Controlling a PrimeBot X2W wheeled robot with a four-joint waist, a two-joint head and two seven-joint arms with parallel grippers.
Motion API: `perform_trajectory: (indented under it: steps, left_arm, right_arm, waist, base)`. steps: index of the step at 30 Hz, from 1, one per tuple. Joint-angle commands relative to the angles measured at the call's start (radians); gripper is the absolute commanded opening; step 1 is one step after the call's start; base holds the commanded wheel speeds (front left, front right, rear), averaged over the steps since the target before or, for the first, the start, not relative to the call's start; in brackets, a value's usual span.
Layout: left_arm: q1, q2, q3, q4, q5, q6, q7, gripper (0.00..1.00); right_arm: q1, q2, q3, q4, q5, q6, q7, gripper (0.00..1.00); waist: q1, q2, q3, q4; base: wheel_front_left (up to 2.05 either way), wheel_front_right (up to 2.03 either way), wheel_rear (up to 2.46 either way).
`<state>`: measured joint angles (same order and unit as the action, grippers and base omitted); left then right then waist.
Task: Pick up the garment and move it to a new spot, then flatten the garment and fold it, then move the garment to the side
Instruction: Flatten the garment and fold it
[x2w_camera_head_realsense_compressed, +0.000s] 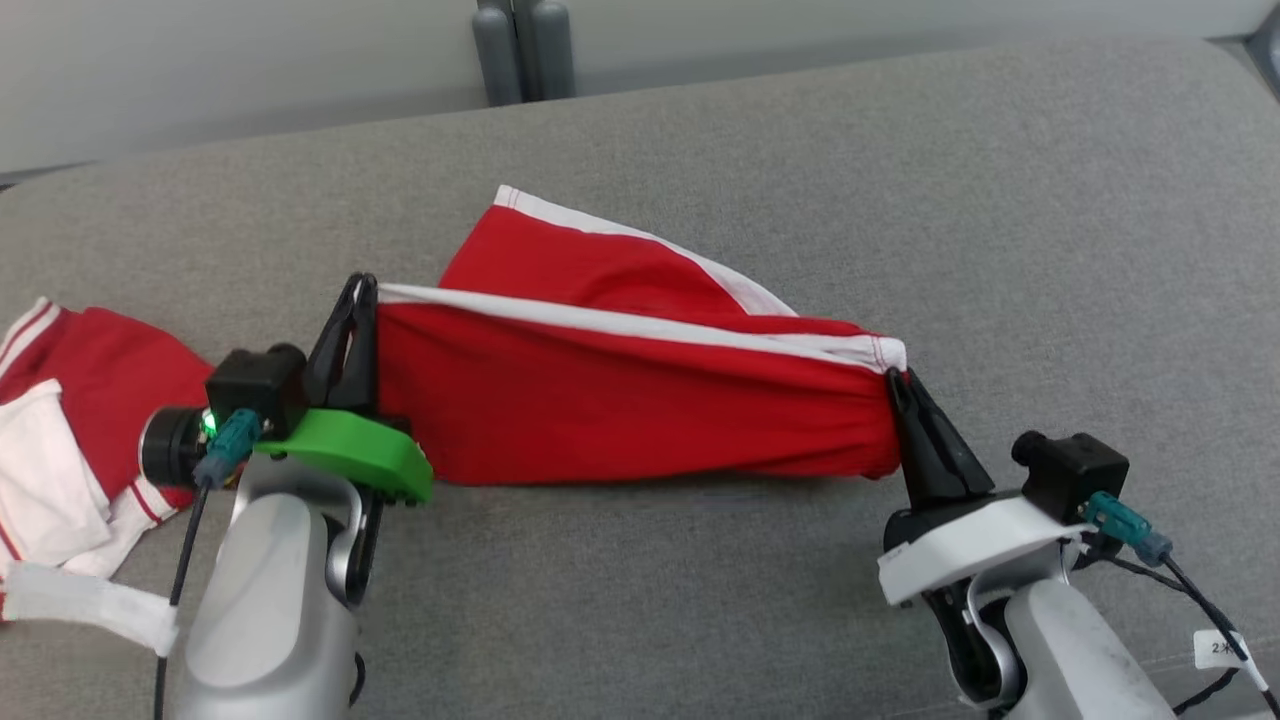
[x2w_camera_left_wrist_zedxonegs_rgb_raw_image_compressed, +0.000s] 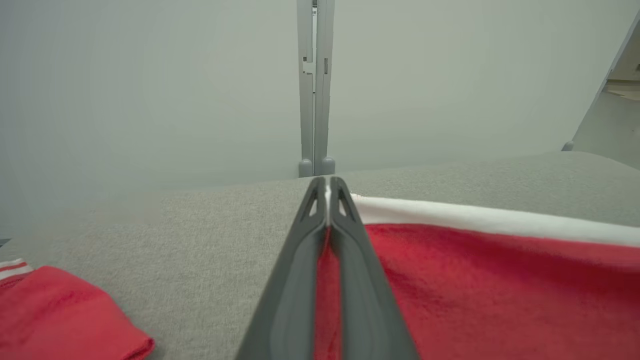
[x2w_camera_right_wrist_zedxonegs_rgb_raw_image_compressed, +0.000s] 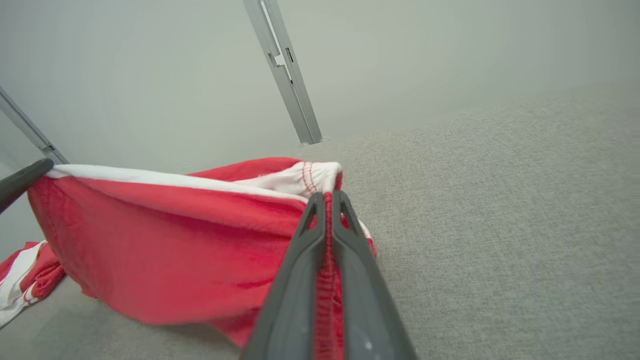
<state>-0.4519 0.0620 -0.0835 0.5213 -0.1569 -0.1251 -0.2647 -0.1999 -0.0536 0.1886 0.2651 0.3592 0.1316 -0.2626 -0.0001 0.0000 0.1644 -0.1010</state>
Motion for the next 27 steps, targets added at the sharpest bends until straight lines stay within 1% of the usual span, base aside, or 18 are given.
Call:
perform_trajectory:
  steps: [1, 10, 19, 22, 27]
  left_arm:
    - [-0.045, 0.014, -0.003, 0.014, 0.018, -0.003, 0.001, 0.0]
    - [-0.263, 0.039, -0.041, 0.159, 0.052, -0.006, 0.001, 0.0]
    - [-0.433, 0.079, -0.07, 0.268, 0.102, -0.004, 0.001, 0.0]
    - [-0.479, 0.087, -0.08, 0.307, 0.123, 0.008, 0.001, 0.0]
    - [-0.524, 0.107, -0.085, 0.35, 0.14, 0.044, 0.001, 0.0]
  right_arm:
    - [-0.026, 0.0, -0.006, 0.003, 0.002, -0.002, -0.003, 0.0]
    - [-0.106, 0.002, 0.017, -0.004, 0.095, -0.002, -0.003, 0.0]
    - [-0.163, 0.002, 0.053, -0.008, 0.137, -0.002, -0.003, 0.0]
    - [-0.176, 0.002, 0.064, -0.01, 0.146, -0.002, -0.003, 0.0]
    - [-0.194, 0.002, 0.082, -0.014, 0.142, -0.002, -0.003, 0.0]
  waist:
    - [0.0001, 0.0, 0.103, -0.069]
    - [0.0001, 0.0, 0.21, -0.129]
    - [0.0001, 0.0, 0.29, -0.173]
    - [0.0001, 0.0, 0.309, -0.183]
    - [0.0001, 0.0, 0.328, -0.196]
  base:
    - [0.0, 0.0, 0.0]
    - [0.0, 0.0, 0.0]
    - [0.0, 0.0, 0.0]
    - [0.0, 0.0, 0.0]
    - [0.0, 0.0, 0.0]
